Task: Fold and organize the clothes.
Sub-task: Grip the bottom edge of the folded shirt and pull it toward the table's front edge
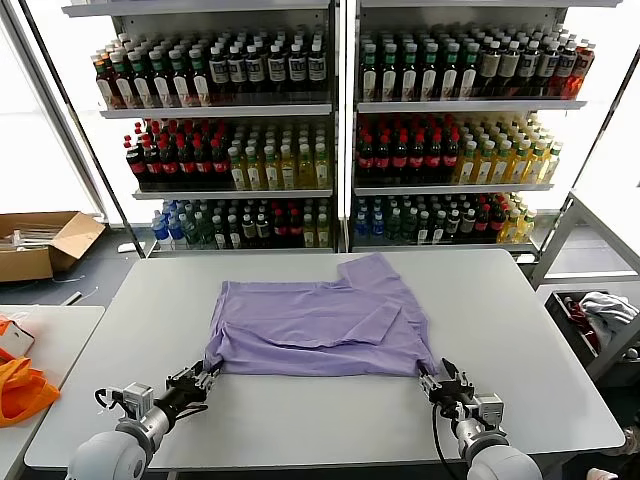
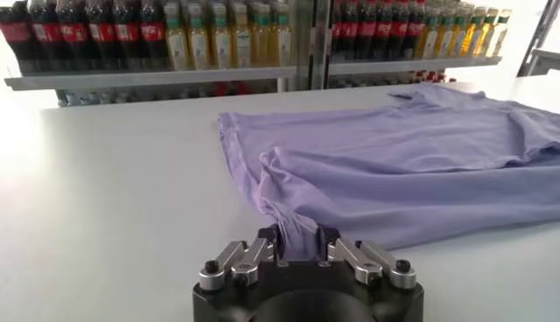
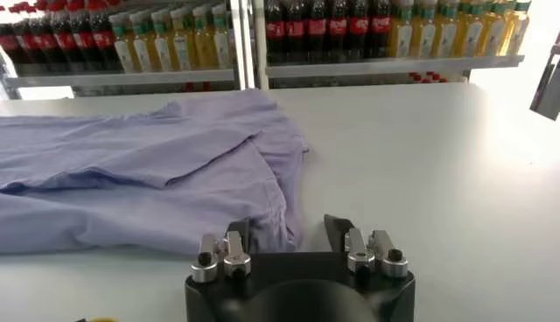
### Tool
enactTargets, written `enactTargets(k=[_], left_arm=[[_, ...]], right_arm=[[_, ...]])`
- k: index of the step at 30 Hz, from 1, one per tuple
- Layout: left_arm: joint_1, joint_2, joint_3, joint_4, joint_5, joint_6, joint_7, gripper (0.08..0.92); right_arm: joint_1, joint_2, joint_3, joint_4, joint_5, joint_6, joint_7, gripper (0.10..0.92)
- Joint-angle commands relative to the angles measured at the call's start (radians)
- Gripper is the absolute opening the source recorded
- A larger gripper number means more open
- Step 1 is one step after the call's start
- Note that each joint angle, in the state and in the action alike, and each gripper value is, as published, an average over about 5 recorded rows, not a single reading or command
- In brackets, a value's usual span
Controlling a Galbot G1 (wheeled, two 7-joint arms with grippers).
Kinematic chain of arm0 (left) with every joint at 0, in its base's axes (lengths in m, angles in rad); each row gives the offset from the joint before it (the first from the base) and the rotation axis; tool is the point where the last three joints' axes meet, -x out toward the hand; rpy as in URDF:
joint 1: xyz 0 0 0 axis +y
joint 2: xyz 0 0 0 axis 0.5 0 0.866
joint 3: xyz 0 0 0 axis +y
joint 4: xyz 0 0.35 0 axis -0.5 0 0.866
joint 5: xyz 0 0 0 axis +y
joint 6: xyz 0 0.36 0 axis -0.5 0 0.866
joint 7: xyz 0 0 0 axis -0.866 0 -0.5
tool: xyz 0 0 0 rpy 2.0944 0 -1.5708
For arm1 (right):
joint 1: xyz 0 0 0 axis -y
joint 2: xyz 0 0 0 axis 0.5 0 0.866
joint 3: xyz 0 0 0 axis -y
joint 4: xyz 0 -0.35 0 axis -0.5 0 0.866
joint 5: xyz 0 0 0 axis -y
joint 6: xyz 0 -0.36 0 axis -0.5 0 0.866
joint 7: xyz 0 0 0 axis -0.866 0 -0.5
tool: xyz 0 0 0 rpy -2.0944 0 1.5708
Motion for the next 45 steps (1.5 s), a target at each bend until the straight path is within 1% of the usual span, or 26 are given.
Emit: enactTargets(k=[1, 4, 6, 9, 12, 15, 20, 24, 29, 33, 39, 42, 44, 45], left_arm=[[0.018, 0.015, -0.006, -0.008, 0.0, 0.003, 0.006, 0.187], [0.036, 0.02, -0.014, -0.028, 0.0, 0.006, 0.011, 0.117], [0.052, 0.021, -0.02, -0.044, 0.0, 0.008, 0.012, 0.095], [0.084, 0.017, -0.03, -0.076, 0.001, 0.015, 0.009, 0.089], [0.131, 0.001, -0.043, -0.124, 0.003, 0.031, 0.008, 0.089], [0.192, -0.022, -0.059, -0.195, 0.004, 0.046, 0.006, 0.089], [0.307, -0.067, -0.121, -0.309, 0.034, 0.055, 0.017, 0.089], [0.398, -0.104, -0.182, -0.362, 0.074, 0.038, 0.036, 0.089], [0.468, -0.134, -0.222, -0.394, 0.093, 0.042, 0.047, 0.089], [0.496, -0.144, -0.254, -0.405, 0.1, 0.051, 0.055, 0.089], [0.504, -0.134, -0.289, -0.412, 0.137, 0.055, 0.076, 0.089], [0.486, -0.121, -0.304, -0.408, 0.154, 0.058, 0.079, 0.095], [0.474, -0.112, -0.314, -0.406, 0.157, 0.058, 0.08, 0.115], [0.467, -0.107, -0.319, -0.404, 0.157, 0.058, 0.08, 0.139]], right_arm=[[-0.016, 0.004, -0.008, 0.021, 0.006, -0.005, 0.005, 0.377], [-0.042, 0.001, -0.001, 0.061, 0.006, -0.001, 0.001, 0.29], [-0.065, -0.003, 0.008, 0.09, 0.006, -0.001, -0.002, 0.23], [-0.106, -0.011, 0.025, 0.126, 0.003, -0.003, -0.004, 0.151], [-0.159, -0.012, 0.063, 0.168, -0.001, -0.018, -0.003, 0.111], [-0.234, -0.001, 0.111, 0.211, -0.031, -0.02, -0.015, 0.109], [-0.364, 0.023, 0.174, 0.275, -0.118, 0.02, -0.062, 0.109], [-0.439, 0.056, 0.198, 0.318, -0.169, 0.042, -0.087, 0.109], [-0.464, 0.063, 0.19, 0.325, -0.211, 0.067, -0.119, 0.109], [-0.444, 0.059, 0.164, 0.324, -0.223, 0.07, -0.126, 0.109], [-0.427, 0.044, 0.142, 0.354, -0.227, 0.035, -0.155, 0.11], [-0.429, 0.027, 0.148, 0.371, -0.235, 0.019, -0.185, 0.138], [-0.426, 0.012, 0.163, 0.371, -0.24, 0.017, -0.201, 0.184], [-0.421, 0.004, 0.177, 0.367, -0.24, 0.019, -0.208, 0.21]])
